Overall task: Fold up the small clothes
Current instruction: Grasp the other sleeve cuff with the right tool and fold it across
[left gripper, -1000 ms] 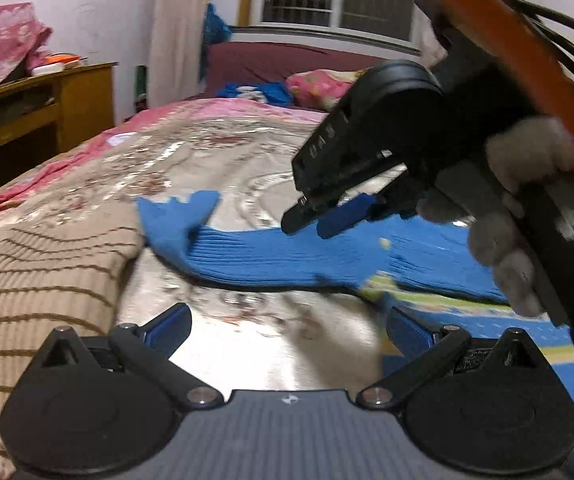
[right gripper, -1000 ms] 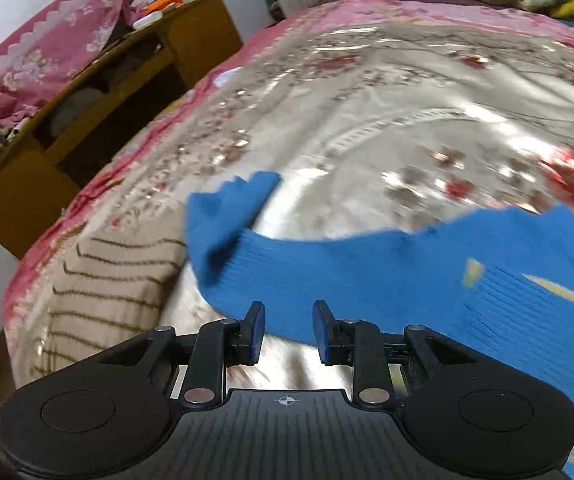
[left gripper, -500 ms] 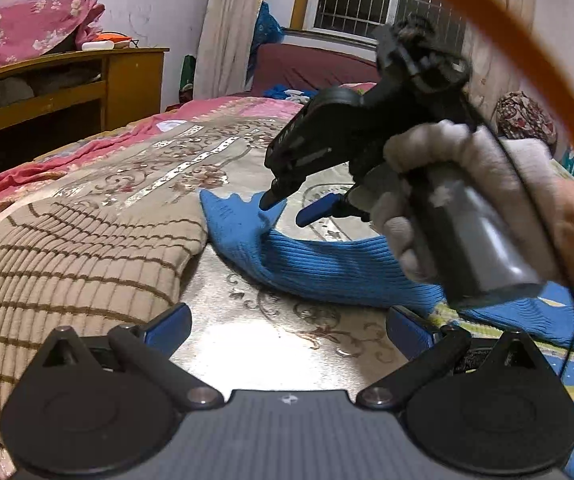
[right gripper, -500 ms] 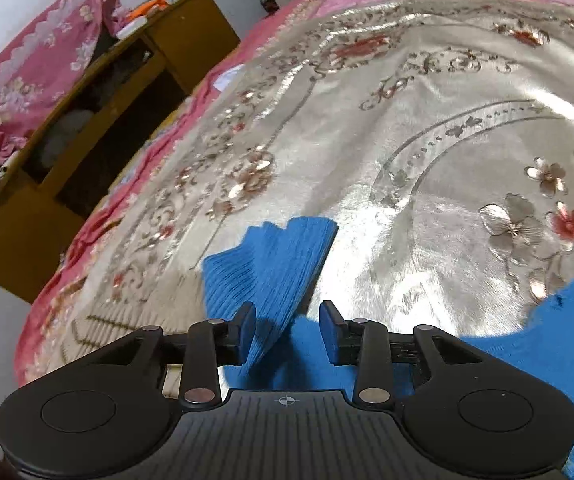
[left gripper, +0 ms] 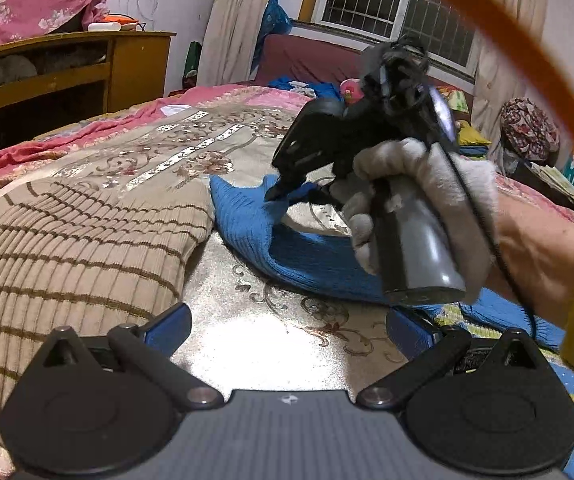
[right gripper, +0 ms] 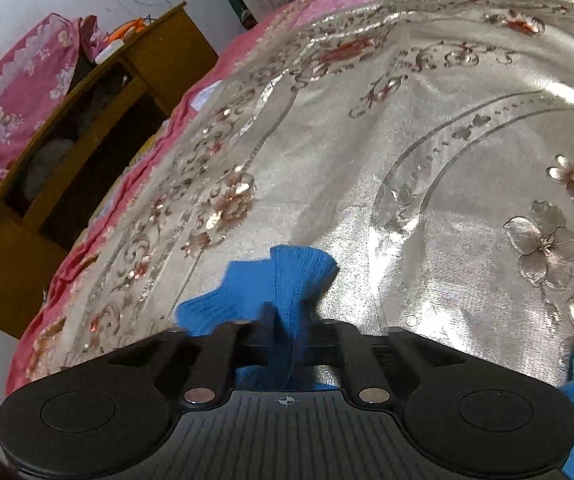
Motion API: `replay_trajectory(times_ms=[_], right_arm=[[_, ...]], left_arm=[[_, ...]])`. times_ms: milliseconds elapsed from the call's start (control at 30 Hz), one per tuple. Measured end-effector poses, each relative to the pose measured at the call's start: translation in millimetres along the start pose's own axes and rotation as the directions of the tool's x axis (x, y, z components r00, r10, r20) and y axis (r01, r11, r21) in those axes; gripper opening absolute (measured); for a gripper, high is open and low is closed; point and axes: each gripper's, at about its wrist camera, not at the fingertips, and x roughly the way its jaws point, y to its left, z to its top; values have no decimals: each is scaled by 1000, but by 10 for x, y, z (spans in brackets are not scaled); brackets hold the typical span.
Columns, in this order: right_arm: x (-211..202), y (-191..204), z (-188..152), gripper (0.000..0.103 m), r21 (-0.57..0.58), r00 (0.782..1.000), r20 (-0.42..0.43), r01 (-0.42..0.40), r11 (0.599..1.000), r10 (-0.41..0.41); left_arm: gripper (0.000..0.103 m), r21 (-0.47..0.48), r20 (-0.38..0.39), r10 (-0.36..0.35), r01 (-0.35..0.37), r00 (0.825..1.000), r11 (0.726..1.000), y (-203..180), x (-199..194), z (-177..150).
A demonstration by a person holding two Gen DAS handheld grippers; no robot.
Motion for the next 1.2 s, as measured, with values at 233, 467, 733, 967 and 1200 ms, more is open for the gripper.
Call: replay_trajectory(times_ms=[233, 467, 733, 967, 1200], right_arm=[[-779, -19, 85, 7, -28, 987, 150, -53, 998, 57], [-1796, -468, 90, 7, 6, 962, 273, 12, 1000, -14], [-2716, -1332, -215, 7, 157, 920, 368, 77, 985, -130], [-3110, -2187, -784, 7, 285, 876, 382, 192, 939, -295], [-2990, -2802, -1285, 14, 407, 876, 284, 258, 876, -390]], left_arm=[[103, 40, 28, 3, -5, 1000, 999, -71, -40, -22], [103, 83, 45, -52, 48, 998, 995, -206, -115, -65], [103, 149, 41, -100, 93, 994, 984, -446, -168, -162], [103, 219, 29, -143, 133, 989, 967, -665, -194, -268], [103, 271, 19, -152, 141, 988, 952, -785, -206, -349]])
